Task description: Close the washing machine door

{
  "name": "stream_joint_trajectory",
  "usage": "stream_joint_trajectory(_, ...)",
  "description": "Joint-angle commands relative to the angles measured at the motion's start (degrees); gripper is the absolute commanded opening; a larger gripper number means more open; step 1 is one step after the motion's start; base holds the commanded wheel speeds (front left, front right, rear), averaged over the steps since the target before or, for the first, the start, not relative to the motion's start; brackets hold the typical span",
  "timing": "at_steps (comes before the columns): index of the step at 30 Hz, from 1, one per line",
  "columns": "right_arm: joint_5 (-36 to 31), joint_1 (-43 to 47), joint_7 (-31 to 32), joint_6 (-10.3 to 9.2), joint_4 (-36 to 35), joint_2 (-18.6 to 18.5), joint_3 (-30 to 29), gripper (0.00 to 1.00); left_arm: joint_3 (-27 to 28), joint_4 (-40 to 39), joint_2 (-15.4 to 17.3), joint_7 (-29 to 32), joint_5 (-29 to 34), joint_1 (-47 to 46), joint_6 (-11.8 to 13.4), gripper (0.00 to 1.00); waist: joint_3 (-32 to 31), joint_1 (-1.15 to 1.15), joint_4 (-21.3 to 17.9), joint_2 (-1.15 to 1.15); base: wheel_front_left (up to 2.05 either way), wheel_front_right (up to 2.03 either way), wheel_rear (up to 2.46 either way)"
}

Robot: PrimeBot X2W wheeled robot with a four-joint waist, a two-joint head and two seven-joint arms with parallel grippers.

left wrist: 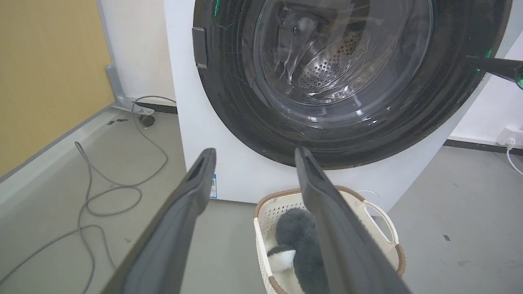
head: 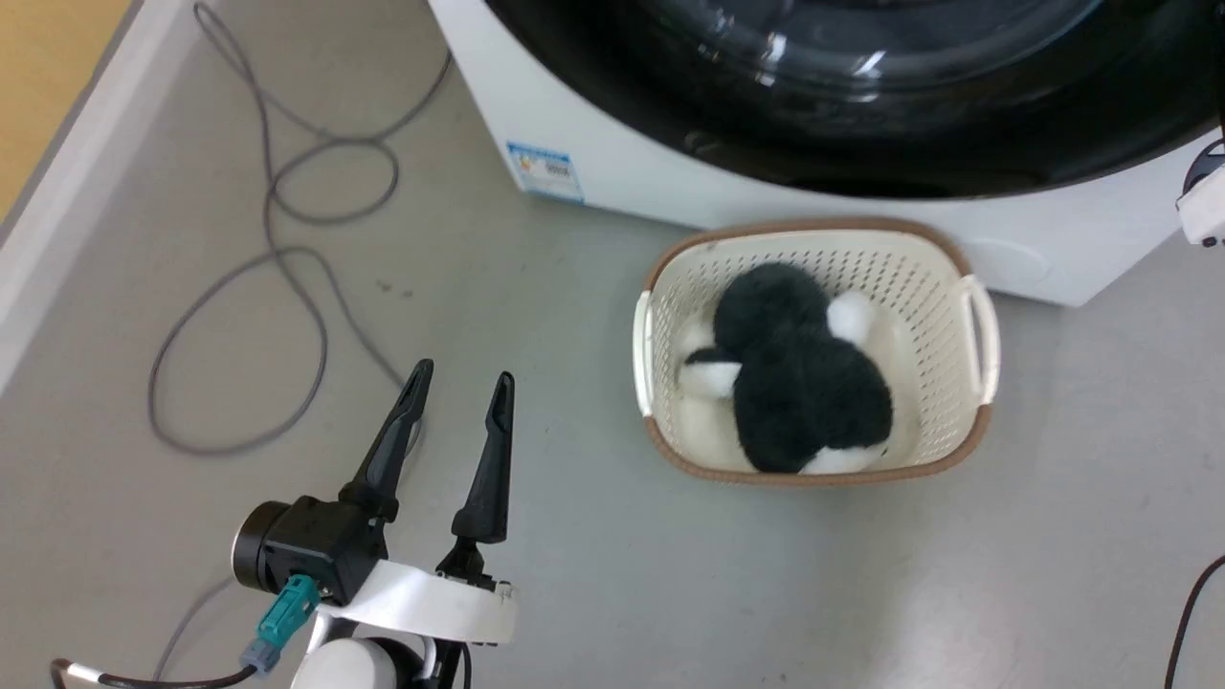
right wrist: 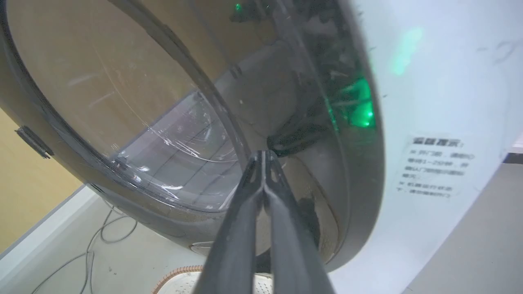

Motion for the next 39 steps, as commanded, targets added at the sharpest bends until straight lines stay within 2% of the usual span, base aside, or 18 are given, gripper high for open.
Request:
stream_joint_trajectory(1,0.2,-0.2,-1.3,-0.71,0.1,-0.5,-0.4,0.0,0.2,0.2,-0.1,-0.2,-0.2,0.4,0.2,1.0,-1.9,-0.01,-1.0,0.0,0.0,0.0,0.0)
stream_joint_trajectory(11,3.4,12.8,-7.3,-0.71,-4.8,1.8,4.9,0.0,2.6,2.4,-0.1,-0.2,0.4,3.5,0.4,1.0,-11.3,-0.01,-5.6,0.0,0.0,0.0,0.0)
stream_joint_trajectory(20,4.8,31.4,-10.1,-0.71,-19.2,6.2,2.1,0.0,4.2,3.2,-0.1,-0.2,1.0,7.2,0.0,1.0,-17.8,-0.01,-9.5,0.0,0.0,0.0,0.0)
stream_joint_trajectory(28,-5.9,45.9,-9.7,-0.71,-32.6,12.9,-2.2,0.0,5.7,3.7,-0.1,-0.2,1.7,9.9,0.3,1.0,-21.0,-0.01,-11.4,0.0,0.0,0.0,0.0)
stream_joint_trajectory(35,-14.5,54.4,-8.3,-0.71,-40.2,17.3,-5.5,0.0,6.1,3.7,-0.1,-0.2,3.4,11.3,0.5,1.0,-22.4,-0.01,-11.6,0.0,0.0,0.0,0.0)
stream_joint_trajectory(36,-15.3,55.4,-8.3,-0.71,-40.9,17.7,-5.7,0.04,6.1,3.7,-0.1,-0.2,3.6,11.5,0.6,1.0,-22.5,-0.01,-11.6,0.0,0.0,0.0,0.0)
stream_joint_trajectory(37,-15.6,56.5,-8.3,-0.71,-41.3,18.1,-5.9,0.47,6.2,3.6,-0.1,-0.2,3.8,11.6,0.7,1.0,-22.6,-0.01,-11.6,0.0,0.0,0.0,0.0)
stream_joint_trajectory(38,-15.7,57.4,-8.3,-0.71,-41.6,18.4,-6.2,1.0,6.3,3.6,-0.1,-0.2,3.9,11.8,0.8,1.0,-22.7,-0.01,-11.6,0.0,0.0,0.0,0.0)
stream_joint_trajectory(39,-15.7,58.1,-8.3,-0.71,-41.9,18.7,-6.4,1.0,6.4,3.5,-0.1,-0.2,4.1,11.9,0.8,1.0,-22.7,-0.01,-11.6,0.0,0.0,0.0,0.0)
